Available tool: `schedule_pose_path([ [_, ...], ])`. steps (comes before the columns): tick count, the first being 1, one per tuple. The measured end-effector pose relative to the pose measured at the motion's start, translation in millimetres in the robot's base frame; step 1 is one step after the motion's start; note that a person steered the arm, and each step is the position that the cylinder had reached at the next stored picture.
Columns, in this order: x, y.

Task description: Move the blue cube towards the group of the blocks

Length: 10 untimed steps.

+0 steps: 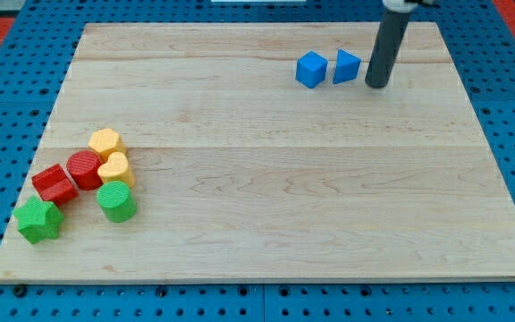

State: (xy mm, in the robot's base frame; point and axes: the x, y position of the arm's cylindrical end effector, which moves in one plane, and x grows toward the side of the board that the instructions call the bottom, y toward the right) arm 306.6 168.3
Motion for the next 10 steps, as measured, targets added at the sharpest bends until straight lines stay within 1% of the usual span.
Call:
schedule_pose_path([
  [1, -19.1, -48.7],
  [2, 16.6, -166.3],
  [3, 26.3, -246.9],
  [4, -27.0, -218.9],
  [5, 1.4, -188.8],
  [6, 21.4, -193.9],
  [8, -4.0, -100.6],
  [9, -56.6, -90.4],
  [10, -61.4, -133.5],
])
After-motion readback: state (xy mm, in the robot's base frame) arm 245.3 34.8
